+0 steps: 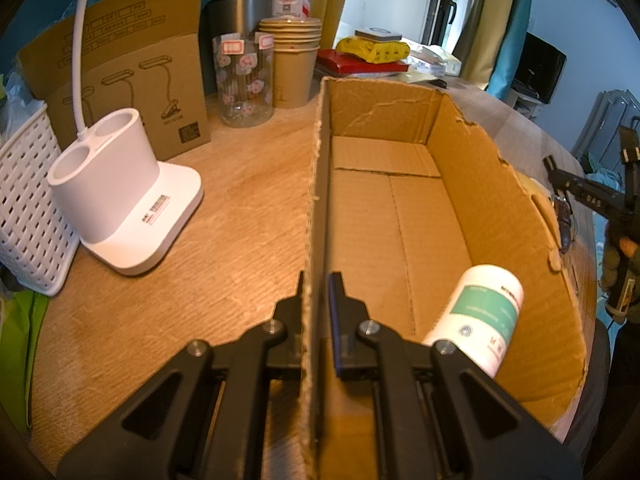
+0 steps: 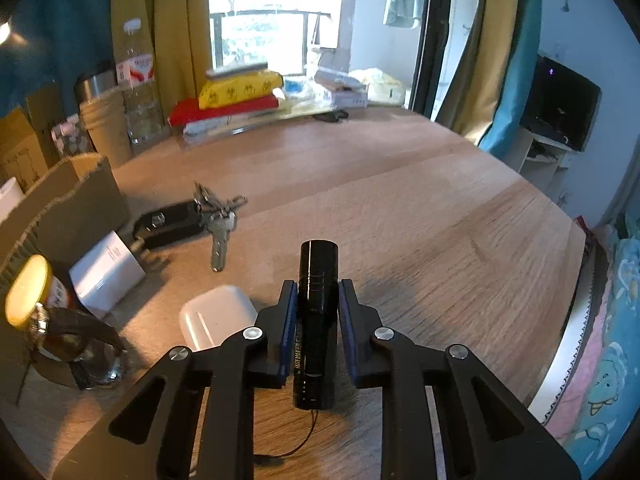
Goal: Organize rigid objects
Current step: 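Lift the black flashlight with the right gripper toward the box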
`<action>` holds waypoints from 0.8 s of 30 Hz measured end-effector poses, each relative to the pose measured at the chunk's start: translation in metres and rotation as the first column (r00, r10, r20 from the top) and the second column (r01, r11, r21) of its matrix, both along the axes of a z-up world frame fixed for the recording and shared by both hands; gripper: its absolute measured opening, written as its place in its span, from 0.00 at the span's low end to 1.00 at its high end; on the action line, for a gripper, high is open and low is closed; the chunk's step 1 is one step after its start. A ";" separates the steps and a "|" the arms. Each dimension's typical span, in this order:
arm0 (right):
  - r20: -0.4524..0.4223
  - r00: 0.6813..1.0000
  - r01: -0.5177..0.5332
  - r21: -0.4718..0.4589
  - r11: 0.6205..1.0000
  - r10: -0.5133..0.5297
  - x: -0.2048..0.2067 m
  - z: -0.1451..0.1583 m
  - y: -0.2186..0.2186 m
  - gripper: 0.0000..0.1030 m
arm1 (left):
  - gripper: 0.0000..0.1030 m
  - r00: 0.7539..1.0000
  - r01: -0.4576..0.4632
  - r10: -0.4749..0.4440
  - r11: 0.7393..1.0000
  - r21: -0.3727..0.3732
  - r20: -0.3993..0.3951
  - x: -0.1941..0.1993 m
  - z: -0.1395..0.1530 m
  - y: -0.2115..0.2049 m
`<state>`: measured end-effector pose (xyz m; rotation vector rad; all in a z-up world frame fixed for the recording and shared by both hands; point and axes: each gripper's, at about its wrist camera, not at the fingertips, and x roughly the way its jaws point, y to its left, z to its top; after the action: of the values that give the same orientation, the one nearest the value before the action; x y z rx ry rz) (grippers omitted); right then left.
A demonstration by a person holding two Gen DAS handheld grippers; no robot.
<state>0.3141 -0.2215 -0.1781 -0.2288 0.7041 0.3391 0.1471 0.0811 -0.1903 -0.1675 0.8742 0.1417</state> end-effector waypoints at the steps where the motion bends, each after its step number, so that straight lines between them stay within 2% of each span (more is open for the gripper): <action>1: 0.009 1.000 -0.002 0.011 1.000 0.002 -0.003 0.005 0.000 0.21 | 0.08 1.000 0.000 0.000 1.000 0.000 0.001 0.000 0.000 0.000; 11: 0.110 0.992 -0.065 0.039 0.997 0.061 -0.037 0.050 0.017 0.21 | 0.08 1.000 -0.001 0.001 1.000 0.000 0.007 -0.002 -0.001 0.001; 17: 0.191 0.976 -0.115 0.060 0.992 0.102 -0.060 0.084 0.033 0.21 | 0.08 1.000 -0.001 0.001 1.000 0.000 0.007 -0.002 -0.001 0.001; 24: 0.242 0.960 -0.160 0.064 0.985 0.140 -0.075 0.107 0.048 0.21 | 0.08 1.000 -0.002 0.002 1.000 0.000 0.008 -0.002 -0.001 0.001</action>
<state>0.2391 -0.1739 -0.0706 -0.2401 0.4363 0.4766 0.1453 0.0817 -0.1912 -0.1688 0.8665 0.1425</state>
